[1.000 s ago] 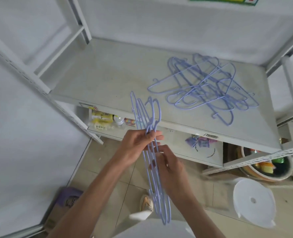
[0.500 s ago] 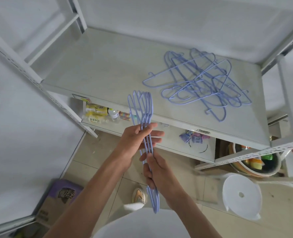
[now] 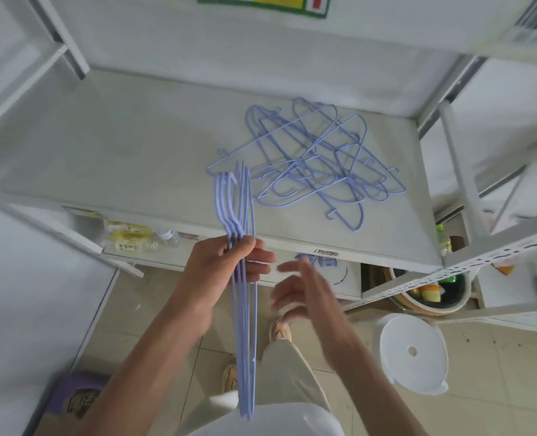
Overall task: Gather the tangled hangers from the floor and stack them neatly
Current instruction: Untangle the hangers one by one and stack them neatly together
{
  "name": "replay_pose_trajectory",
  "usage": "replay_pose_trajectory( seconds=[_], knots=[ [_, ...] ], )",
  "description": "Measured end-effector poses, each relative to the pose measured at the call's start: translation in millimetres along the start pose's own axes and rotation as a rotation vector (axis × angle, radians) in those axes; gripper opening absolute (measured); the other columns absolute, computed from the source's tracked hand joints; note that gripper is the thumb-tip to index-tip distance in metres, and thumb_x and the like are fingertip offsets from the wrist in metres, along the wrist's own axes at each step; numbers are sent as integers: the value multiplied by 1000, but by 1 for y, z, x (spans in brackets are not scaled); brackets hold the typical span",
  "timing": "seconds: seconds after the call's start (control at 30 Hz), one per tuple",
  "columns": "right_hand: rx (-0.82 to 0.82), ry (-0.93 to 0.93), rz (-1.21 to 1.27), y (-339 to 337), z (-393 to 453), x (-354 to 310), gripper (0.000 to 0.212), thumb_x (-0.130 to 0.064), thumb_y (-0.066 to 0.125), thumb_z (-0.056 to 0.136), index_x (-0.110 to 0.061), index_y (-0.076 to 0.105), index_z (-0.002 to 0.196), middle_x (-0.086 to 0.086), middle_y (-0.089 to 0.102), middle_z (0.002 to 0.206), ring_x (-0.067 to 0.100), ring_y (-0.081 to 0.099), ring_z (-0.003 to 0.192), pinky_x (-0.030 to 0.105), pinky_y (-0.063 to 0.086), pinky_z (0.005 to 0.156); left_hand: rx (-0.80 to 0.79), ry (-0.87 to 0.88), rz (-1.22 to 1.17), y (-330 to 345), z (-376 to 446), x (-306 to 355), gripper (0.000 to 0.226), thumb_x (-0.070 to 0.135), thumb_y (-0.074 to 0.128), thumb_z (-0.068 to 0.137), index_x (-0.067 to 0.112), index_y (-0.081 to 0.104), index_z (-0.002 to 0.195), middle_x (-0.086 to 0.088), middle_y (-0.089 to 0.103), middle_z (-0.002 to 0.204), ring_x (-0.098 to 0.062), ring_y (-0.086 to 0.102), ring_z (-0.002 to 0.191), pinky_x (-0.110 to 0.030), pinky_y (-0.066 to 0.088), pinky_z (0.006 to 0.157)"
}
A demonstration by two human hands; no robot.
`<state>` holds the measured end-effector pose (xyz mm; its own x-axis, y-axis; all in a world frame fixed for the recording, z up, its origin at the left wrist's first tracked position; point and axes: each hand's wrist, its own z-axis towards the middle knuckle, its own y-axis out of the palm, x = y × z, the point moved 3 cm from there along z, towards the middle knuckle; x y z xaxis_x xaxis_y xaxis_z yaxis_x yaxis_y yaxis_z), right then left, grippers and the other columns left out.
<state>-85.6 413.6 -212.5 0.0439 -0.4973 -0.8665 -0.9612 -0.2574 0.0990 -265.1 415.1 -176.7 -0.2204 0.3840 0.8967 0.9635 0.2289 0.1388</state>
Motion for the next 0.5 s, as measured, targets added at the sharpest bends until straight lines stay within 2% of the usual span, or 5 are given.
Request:
replay_pose_trajectory(
  seconds=[0.07, 0.13, 0.27, 0.4, 0.5],
  knots=[
    [163, 13, -12, -38, 32, -11, 35, -31, 42, 111, -3, 63, 114, 10, 70, 77, 21, 67, 61, 30, 50, 53, -10, -3, 7, 3, 7, 3, 22, 18, 60, 102, 5, 77, 100, -15, 82, 93, -29, 80, 83, -33, 65, 74],
    [248, 59, -14, -72, 64, -24, 27, -20, 48, 107, 1, 64, 114, 10, 69, 74, 20, 66, 54, 28, 49, 51, -20, -2, 13, 7, 14, 7, 22, 18, 59, 102, 7, 78, 100, -15, 82, 94, -28, 80, 84, -31, 66, 73],
    [301, 131, 72, -110, 120, -46, 23, -21, 56, 101, -6, 69, 112, 10, 75, 82, 23, 70, 60, 26, 54, 52, -20, -4, 34, 17, 27, 14, 22, 21, 62, 101, 13, 80, 94, -15, 82, 95, -27, 80, 84, -33, 66, 73],
    [389, 75, 126, -125, 173, -62, 12, -18, 56, 101, -12, 66, 99, 13, 73, 98, 22, 71, 62, 26, 56, 51, -13, -23, 6, 19, 41, 25, 23, 33, 64, 90, 19, 83, 92, -15, 82, 97, -28, 80, 86, -33, 66, 73],
    [420, 91, 127, -124, 206, -67, 14, -19, 54, 102, -14, 62, 91, 12, 69, 99, 23, 72, 60, 24, 52, 47, 24, -34, -15, 16, 51, 29, 26, 32, 63, 88, 15, 81, 94, -16, 82, 98, -29, 80, 86, -34, 66, 75]
  ],
)
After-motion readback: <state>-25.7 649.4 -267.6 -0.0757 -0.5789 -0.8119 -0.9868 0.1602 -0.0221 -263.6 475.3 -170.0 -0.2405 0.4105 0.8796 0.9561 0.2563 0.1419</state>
